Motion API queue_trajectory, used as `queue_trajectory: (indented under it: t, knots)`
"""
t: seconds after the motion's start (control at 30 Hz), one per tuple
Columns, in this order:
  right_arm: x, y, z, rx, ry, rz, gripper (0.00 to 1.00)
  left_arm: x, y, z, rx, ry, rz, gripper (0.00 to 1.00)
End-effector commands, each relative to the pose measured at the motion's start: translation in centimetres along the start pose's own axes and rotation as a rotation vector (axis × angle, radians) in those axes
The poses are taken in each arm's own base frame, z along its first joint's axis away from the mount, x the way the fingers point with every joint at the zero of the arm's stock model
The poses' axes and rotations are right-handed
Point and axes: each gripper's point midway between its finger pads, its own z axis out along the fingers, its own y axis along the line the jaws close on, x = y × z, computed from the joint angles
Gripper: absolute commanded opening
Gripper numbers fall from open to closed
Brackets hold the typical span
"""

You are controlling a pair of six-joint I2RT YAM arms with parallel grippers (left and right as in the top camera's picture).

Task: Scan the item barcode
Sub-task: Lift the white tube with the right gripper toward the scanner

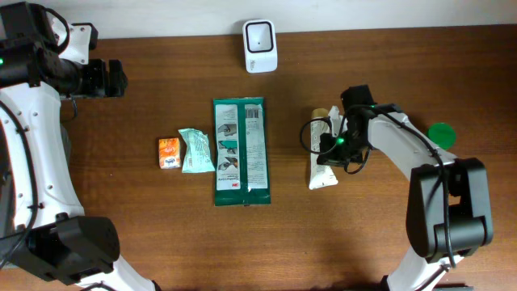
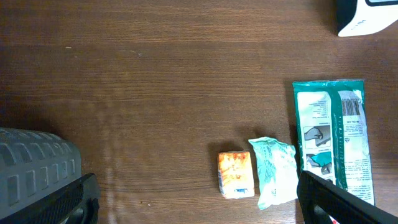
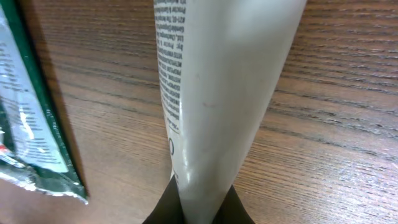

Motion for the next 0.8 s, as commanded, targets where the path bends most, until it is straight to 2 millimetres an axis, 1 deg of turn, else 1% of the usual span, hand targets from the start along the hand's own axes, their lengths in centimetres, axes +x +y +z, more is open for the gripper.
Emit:
queue_trajectory:
  t: [0.0,0.03,0.1,0.17,0.27,0.3,0.37,0.47,0.53,0.6,0.67,0.73,0.77]
  knots:
    - [0.1,-0.8,0.9,0.083,0.015,-0.006,0.11,-0.4,-0.3,-0.7,0.009,-0.022,0.017,0.99]
    - [0.1,-0.7,1.2,0.083,0.015,-0.004,0.21,-0.4,-0.3,-0.7,0.009,-0.022,0.017,0.99]
    - [-0.1,-0.6,1.6,0.081,0.01,0.014,0.29,-0.4,-0.3,-0.7,0.009,-0.022,0.017,0.99]
    - [-0.3,-0.8,2.0,0.082,0.011,0.029,0.32,-0.4,-0.3,-0.7,0.009,-0.022,0.017,0.99]
    - [0.0,-1.0,2.8,0.078,0.034,0.035,0.32,-0.4,-0.3,-0.7,0.009,-0.022,0.017,0.99]
    - [0.2,-1.0,3.1,0.073,0.047,0.039,0.31,-0.4,-0.3,-0.7,0.009,-0.022,0.017,0.99]
    - [0.3,-0.8,3.4,0.056,0.056,0.042,0.24,-0.4,-0.3,-0.7,0.009,-0.022,0.017,0.99]
    - [0.3,-0.4,3.4,0.024,0.059,0.046,0.09,-0.4,-0.3,-0.7,0.009,-0.022,0.017,0.99]
    - [0.2,0.2,3.2,-0.02,0.061,0.051,0.04,-0.4,-0.3,-0.7,0.009,-0.022,0.017,0.99]
    - [-0.1,0.8,2.8,-0.07,0.057,0.05,0.04,-0.4,-0.3,-0.7,0.009,-0.022,0.017,0.99]
    - [-0.5,2.7,2.0,-0.172,0.048,-0.018,0.04,-0.4,-0.3,-0.7,0.009,-0.022,0.017,0.99]
    - [-0.9,5.5,0.3,-0.323,0.018,-0.127,0.04,-0.4,-0.3,-0.7,0.009,-0.022,0.017,0.99]
    - [-1.3,8.0,-1.8,-0.45,-0.02,-0.215,0.04,-0.4,-0.3,-0.7,0.009,-0.022,0.017,0.99]
